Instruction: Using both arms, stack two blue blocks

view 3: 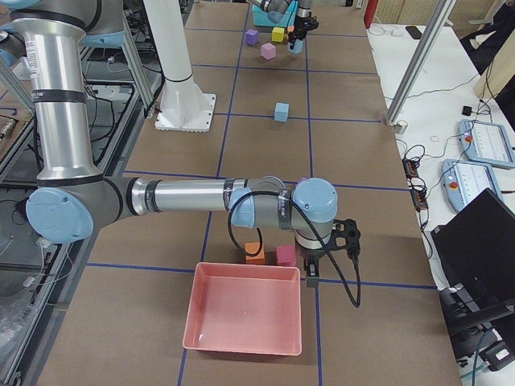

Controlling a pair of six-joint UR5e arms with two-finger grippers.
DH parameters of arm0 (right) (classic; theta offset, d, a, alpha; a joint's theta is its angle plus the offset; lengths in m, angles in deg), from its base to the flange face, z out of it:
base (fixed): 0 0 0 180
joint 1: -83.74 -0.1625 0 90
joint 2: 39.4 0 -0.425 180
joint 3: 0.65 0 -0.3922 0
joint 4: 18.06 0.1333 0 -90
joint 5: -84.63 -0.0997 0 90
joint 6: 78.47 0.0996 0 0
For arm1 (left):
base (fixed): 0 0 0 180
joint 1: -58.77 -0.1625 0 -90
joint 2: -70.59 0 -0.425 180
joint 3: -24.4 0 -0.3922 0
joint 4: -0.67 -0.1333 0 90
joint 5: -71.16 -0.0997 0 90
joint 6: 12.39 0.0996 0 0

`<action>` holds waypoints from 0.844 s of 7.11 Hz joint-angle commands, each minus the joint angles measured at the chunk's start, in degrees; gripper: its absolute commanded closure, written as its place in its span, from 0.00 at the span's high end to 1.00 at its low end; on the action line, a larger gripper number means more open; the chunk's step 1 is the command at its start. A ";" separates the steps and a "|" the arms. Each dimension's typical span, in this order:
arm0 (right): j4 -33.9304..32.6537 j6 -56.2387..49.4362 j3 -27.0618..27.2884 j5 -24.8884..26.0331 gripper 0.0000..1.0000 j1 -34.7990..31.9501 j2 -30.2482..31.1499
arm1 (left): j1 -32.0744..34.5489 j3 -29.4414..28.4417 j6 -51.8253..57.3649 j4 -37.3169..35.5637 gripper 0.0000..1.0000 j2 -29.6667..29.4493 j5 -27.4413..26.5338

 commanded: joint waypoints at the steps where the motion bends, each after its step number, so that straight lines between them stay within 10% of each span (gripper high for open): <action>1: 0.00 0.01 0.12 -0.08 1.00 0.00 0.17 | -1.94 9.40 -24.00 -4.35 0.65 -5.10 0.95; 6: 0.00 0.10 0.29 -0.09 1.00 0.09 0.26 | -20.22 13.30 -67.60 -6.27 0.65 -20.48 -13.88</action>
